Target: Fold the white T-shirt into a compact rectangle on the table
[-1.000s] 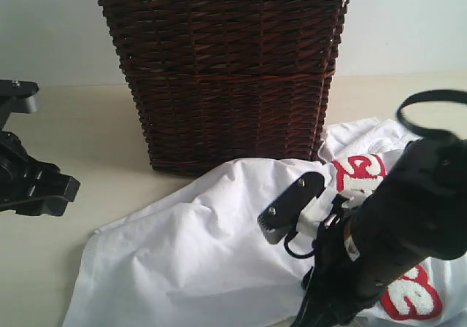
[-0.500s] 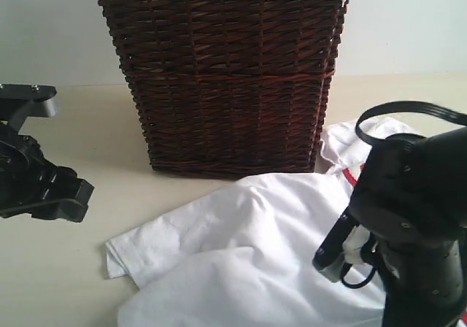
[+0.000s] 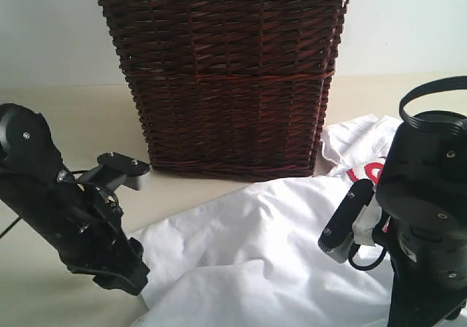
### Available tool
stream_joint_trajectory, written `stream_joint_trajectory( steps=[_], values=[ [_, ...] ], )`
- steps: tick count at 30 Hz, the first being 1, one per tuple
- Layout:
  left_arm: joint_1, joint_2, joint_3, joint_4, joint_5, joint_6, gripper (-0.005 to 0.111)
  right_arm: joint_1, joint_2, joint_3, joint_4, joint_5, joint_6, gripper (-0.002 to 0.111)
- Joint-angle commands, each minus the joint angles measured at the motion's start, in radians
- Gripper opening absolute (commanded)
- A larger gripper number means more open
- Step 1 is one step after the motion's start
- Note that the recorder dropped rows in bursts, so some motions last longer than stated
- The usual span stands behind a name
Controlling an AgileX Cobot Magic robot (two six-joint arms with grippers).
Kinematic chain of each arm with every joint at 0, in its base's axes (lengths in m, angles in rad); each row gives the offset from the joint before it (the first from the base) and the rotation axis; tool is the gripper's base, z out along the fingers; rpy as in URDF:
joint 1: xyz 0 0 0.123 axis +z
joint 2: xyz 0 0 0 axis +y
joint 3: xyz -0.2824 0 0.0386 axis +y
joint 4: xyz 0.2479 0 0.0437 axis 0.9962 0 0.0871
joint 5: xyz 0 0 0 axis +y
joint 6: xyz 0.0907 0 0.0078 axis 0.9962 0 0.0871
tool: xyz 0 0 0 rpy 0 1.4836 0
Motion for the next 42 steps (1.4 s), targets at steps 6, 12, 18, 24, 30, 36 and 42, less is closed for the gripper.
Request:
stream_joint_trajectory(
  steps=[6,12,18,24,30,36,42],
  values=[
    [-0.006,0.002,0.005,0.428,-0.204,-0.283,0.054,0.004,-0.01,-0.003,-0.015,-0.011,0.026,0.026],
    [-0.004,0.025,0.036,0.428,-0.347,-0.265,0.054,0.004,-0.01,-0.003,-0.015,-0.011,0.03,0.026],
    [-0.004,0.14,-0.01,0.428,-0.231,-0.244,0.054,0.004,-0.01,-0.003,-0.013,-0.011,0.03,0.026],
    [-0.004,0.183,-0.043,0.432,-0.272,-0.258,0.044,0.004,-0.01,-0.003,-0.013,-0.011,0.032,0.026],
    [-0.004,0.176,-0.055,0.445,-0.256,-0.174,0.0,0.004,-0.01,-0.003,-0.013,-0.011,0.032,0.026],
    [-0.004,0.06,-0.095,0.556,-0.25,-0.183,0.0,0.004,-0.01,-0.003,-0.007,-0.011,0.032,0.026],
    [-0.044,-0.123,-0.064,0.909,-0.237,-0.183,0.0,0.004,-0.01,-0.003,-0.007,-0.01,0.032,0.026]
  ],
)
